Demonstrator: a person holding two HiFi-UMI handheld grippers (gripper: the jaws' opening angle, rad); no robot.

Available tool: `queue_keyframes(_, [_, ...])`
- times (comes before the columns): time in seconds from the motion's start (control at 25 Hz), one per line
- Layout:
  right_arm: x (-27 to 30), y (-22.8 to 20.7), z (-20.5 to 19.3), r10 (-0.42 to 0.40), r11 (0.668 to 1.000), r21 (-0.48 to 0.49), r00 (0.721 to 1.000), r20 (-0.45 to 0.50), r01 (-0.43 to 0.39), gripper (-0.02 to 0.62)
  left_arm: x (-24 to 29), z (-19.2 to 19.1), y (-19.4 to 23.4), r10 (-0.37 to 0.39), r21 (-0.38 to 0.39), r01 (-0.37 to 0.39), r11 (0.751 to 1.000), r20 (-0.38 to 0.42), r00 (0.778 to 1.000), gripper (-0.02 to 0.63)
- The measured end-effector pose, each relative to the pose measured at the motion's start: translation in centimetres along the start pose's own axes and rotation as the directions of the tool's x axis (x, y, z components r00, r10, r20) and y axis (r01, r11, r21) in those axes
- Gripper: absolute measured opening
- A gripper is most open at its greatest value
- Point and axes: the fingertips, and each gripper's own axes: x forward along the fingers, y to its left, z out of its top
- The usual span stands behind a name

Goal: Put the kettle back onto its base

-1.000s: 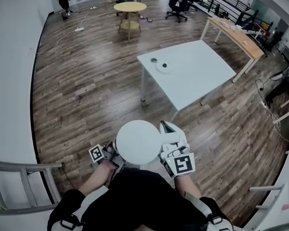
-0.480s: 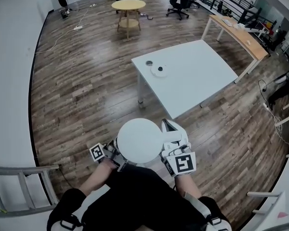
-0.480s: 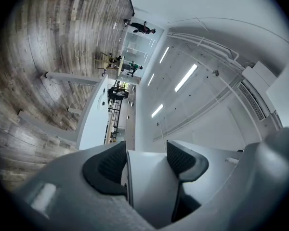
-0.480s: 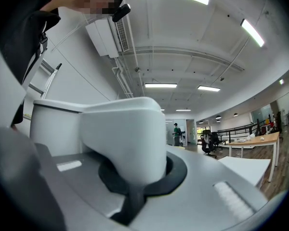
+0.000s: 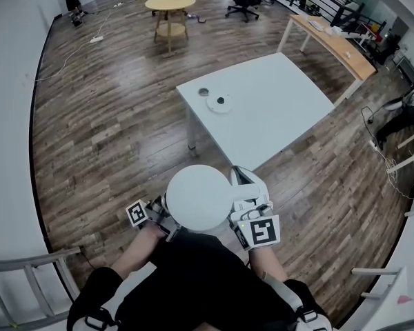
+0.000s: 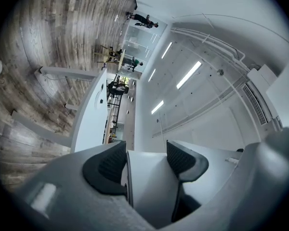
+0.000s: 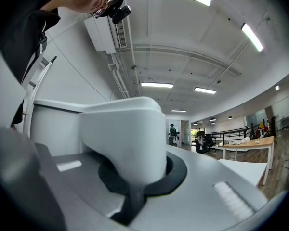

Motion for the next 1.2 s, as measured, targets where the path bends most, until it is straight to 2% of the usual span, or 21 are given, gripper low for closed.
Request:
queue_keyframes(0.24, [4.5,-2.4,-0.1,-0.039,0.999,-0.038,0.999,-0.016,0.039,0.005,4.4,3.4,1.5,-0.011,-0.034,0.01,0.999,-0.032,0.999,0.265])
queue_keyframes(0.56, [12.0,-4.2,0.2,-0.049,0.997,-0.064,0.999,0.006,0.049,0.005,10.2,10.0,2.0,-0.051,-0.026,0.049,0.998,-0.072,0.996,0.265])
queue_keyframes(0.96, [19.1,-6.8,-1.7,-0.101,0.994,-0.034,0.995,-0.023,0.1,0.006,14.9,16.2,4.0,-0.011,-0.055,0.004,0.998,-0.116,0.993,0.264])
queue_keyframes(1.2, [22.3,-8.4,-2.8,-0.163,0.987,-0.024,0.986,-0.03,0.162,0.006,17.3,19.3,5.4,0.011,-0.069,-0.022,0.997,-0.163,0.987,0.263])
